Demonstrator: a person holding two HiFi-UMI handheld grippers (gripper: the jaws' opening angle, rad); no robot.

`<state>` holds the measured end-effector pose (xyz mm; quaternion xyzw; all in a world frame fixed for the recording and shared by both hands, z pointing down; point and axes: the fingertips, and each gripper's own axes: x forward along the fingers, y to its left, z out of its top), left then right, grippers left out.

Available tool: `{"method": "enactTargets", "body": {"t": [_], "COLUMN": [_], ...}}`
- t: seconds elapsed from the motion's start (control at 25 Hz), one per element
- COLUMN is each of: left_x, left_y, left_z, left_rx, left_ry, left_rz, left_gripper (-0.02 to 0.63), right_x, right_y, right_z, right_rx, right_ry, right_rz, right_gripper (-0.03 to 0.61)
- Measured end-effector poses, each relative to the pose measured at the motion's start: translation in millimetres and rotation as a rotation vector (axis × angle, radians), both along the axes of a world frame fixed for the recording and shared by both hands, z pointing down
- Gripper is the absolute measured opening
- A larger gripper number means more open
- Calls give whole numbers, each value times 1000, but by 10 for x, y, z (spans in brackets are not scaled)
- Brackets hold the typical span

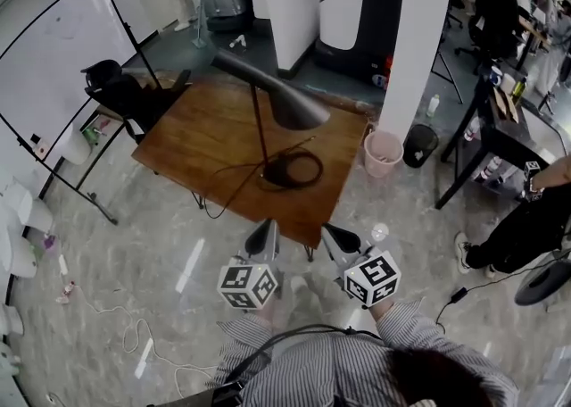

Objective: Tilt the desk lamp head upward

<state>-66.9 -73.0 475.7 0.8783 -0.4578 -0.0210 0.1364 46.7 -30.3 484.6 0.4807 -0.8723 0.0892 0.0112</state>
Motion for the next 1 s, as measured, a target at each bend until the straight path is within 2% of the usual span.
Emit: {"method": "enactTargets", "body": {"t": [0.36,0.52,0.68,0.84,1.0], "left_x": [-129,-98,-11,109,140], "left_y": [-1330,-1793,-2170,-2480,-2683], "left_z": [132,220,252,360,508], "left_rx": [-20,-16,-3,-6,-37], "left_ry": [-45,-88,-122,-170,-167], "left_rz": [29,66,78,101,88], "left_gripper": [6,11,66,120,137], "right_x": [-79,-124,-140,-97,-50], "right_y": [-1309,-1748,-2010,-2213,-2376], "right_z": [-64,-78,-69,-45,-121], "right_rx": [-6,-5,-12,-31,-14], "right_ry": [-45,-71,-79,-133,-184], "right_rz": [30,42,31,25,19], "right_gripper": [3,3,3,17,26]}}
